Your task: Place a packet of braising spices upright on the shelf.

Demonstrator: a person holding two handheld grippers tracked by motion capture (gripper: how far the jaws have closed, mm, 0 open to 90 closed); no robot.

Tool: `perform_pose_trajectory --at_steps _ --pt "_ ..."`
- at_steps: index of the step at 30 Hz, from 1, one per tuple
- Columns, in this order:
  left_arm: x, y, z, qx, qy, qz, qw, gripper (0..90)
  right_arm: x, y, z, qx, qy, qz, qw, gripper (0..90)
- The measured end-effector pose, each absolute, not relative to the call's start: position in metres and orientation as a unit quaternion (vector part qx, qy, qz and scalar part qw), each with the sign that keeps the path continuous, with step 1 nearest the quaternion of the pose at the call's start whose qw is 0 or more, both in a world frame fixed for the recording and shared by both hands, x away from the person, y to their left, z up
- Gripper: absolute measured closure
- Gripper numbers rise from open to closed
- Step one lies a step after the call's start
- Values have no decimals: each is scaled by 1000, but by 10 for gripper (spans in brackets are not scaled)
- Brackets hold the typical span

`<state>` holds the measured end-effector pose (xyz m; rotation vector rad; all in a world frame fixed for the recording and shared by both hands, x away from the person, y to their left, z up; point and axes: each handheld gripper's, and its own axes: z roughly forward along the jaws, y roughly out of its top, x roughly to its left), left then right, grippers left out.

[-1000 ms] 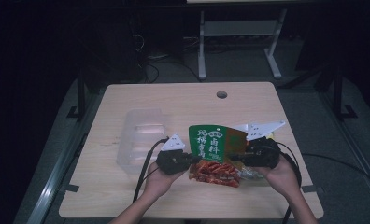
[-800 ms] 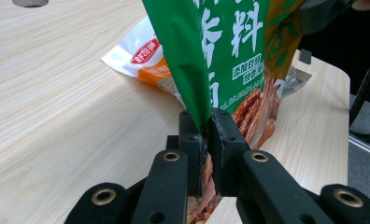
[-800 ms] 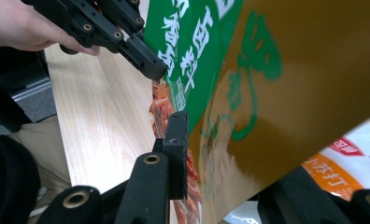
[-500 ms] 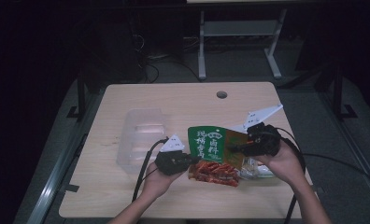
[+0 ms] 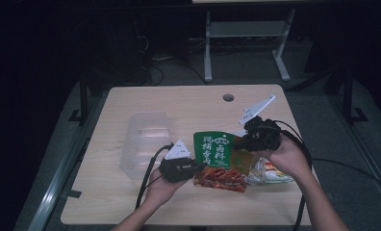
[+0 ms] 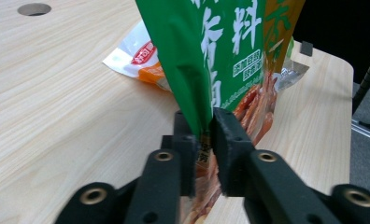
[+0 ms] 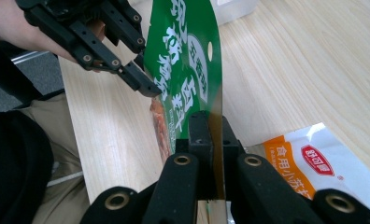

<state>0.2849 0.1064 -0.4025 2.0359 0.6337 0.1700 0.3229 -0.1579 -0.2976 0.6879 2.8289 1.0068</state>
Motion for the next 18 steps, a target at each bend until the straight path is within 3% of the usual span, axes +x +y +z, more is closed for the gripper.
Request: perform_pose_trajectory --at_steps 2,4,10,18 --pt "283 108 -402 832 263 71 483 751 323 -158 -298 225 917 328 28 893" --pt "277 112 -400 828 269 81 486 637 320 -158 -296 227 911 343 19 896" --pt "257 119 -392 824 261 131 485 480 310 -153 -284 221 905 361 28 897" --pt "239 132 -393 812 274 131 498 428 311 -142 -269 226 905 358 44 897"
